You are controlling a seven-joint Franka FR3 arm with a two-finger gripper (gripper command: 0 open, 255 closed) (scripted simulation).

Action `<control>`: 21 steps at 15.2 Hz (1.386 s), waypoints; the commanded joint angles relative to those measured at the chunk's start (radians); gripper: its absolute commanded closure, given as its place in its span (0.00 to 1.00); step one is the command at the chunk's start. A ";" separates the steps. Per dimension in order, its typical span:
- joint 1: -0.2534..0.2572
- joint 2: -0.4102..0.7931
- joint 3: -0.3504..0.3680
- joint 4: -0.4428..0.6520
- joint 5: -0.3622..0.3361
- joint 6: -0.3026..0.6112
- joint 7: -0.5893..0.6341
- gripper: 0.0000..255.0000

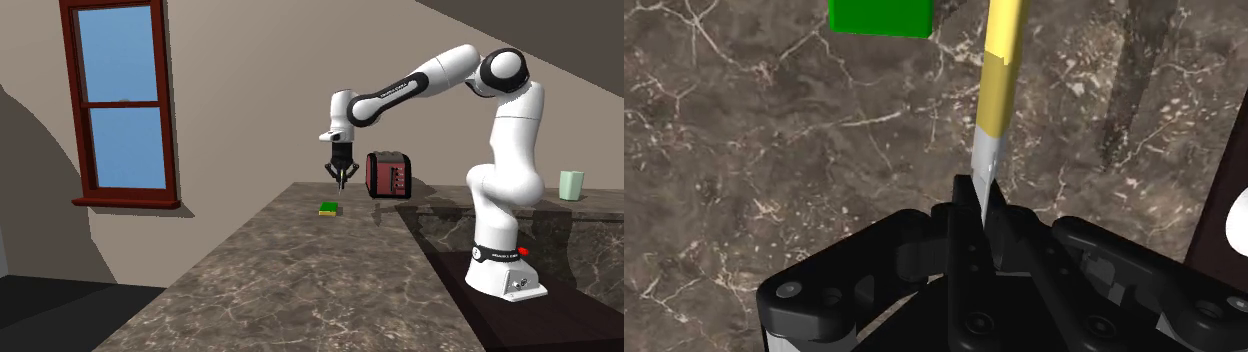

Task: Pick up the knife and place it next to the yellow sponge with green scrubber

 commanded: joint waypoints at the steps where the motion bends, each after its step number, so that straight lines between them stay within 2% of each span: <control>1: -0.024 -0.012 -0.029 -0.013 -0.009 0.005 -0.049 1.00; 9: -0.108 -0.005 -0.150 0.003 -0.024 0.006 -0.247 1.00; 16: -0.177 0.062 -0.258 0.075 0.005 0.003 -0.441 1.00; 21: -0.178 0.089 -0.264 0.031 0.020 0.071 -0.452 1.00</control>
